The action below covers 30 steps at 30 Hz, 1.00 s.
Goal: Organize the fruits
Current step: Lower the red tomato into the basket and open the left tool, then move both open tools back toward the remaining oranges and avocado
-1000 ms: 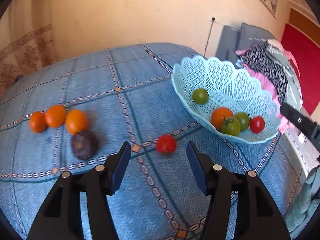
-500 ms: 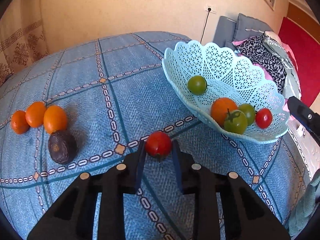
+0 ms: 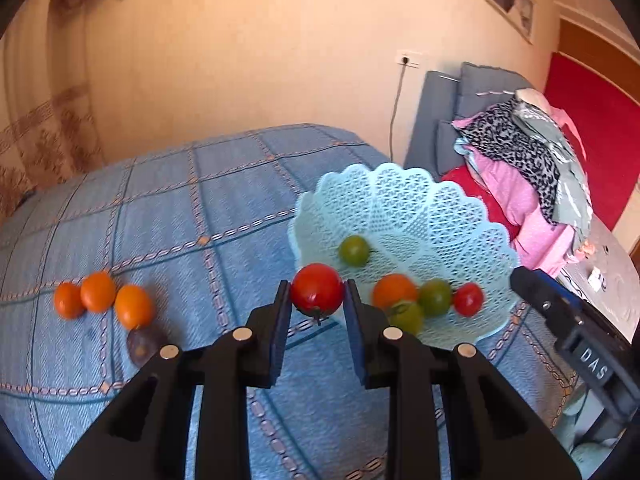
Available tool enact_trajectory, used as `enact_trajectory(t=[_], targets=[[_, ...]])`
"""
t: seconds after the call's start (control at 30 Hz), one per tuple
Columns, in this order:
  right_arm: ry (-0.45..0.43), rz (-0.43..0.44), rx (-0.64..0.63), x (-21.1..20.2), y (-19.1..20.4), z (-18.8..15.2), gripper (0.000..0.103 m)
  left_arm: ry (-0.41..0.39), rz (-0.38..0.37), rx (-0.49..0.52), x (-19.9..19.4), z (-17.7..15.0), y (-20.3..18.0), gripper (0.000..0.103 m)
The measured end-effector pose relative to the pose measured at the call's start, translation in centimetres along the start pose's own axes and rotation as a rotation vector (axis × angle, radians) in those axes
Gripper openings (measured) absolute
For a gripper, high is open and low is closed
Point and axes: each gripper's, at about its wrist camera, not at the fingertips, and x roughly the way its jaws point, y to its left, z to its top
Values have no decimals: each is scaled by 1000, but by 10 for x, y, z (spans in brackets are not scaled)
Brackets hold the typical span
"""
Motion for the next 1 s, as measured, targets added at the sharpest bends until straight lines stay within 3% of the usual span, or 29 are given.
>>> enact_trajectory(t=[0.2,0.27,0.3,0.6,0.73,1.0], targets=[[-2,-1,2,-1,0,-1,46,2,-16,20,7,6,-14,30],[-2,-1,4,-2,-1,0,46,-7,-14,14,7,7,-14,63],[-3,-1,5,-2,-2,0,46,-24,-1,8,5,7,-14,67],[-1,0,5,-5,-2,-1,46,-24,30,-40,0,4,5,67],[-8,0,-6,-9,3,-1,58,-25,42,-55,-4,1,13,74],[-10,15,-38,-14,18,1,58,-38,69,-92,-19,-2,36,84]])
